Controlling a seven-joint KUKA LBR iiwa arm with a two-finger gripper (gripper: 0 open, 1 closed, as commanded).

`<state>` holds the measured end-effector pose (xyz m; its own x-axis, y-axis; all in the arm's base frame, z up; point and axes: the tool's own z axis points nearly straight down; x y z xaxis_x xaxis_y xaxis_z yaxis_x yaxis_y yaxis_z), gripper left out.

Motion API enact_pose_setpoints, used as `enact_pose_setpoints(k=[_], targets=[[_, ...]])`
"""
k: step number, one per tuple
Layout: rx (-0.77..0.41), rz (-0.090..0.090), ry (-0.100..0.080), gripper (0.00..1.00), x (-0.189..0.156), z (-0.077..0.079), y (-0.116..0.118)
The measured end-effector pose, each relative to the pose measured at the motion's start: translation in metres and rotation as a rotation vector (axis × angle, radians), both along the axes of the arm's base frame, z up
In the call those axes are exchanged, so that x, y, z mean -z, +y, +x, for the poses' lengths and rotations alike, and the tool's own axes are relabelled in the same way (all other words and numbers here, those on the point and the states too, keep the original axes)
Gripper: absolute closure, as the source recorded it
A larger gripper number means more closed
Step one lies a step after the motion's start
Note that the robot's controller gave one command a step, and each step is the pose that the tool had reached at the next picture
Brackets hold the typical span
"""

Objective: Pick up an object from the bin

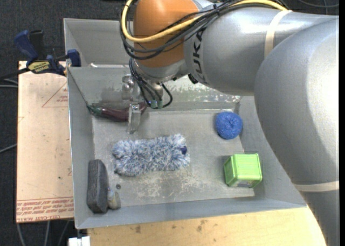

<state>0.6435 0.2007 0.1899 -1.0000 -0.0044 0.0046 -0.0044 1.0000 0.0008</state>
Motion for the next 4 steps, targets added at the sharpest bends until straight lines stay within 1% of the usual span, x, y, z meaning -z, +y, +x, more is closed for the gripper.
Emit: enact_pose_setpoints(k=[1, 2, 3, 4], targets=[[0.003, 0.001, -0.006, 0.00, -0.005, 0.001, -0.001], [-0.037, 0.000, -0.005, 0.00, 0.053, -0.044, -0.031], [-0.092, 0.000, -0.006, 0.00, 0.050, -0.043, -0.033], [-0.103, 0.001, -0.005, 0.00, 0.049, -0.061, -0.039]])
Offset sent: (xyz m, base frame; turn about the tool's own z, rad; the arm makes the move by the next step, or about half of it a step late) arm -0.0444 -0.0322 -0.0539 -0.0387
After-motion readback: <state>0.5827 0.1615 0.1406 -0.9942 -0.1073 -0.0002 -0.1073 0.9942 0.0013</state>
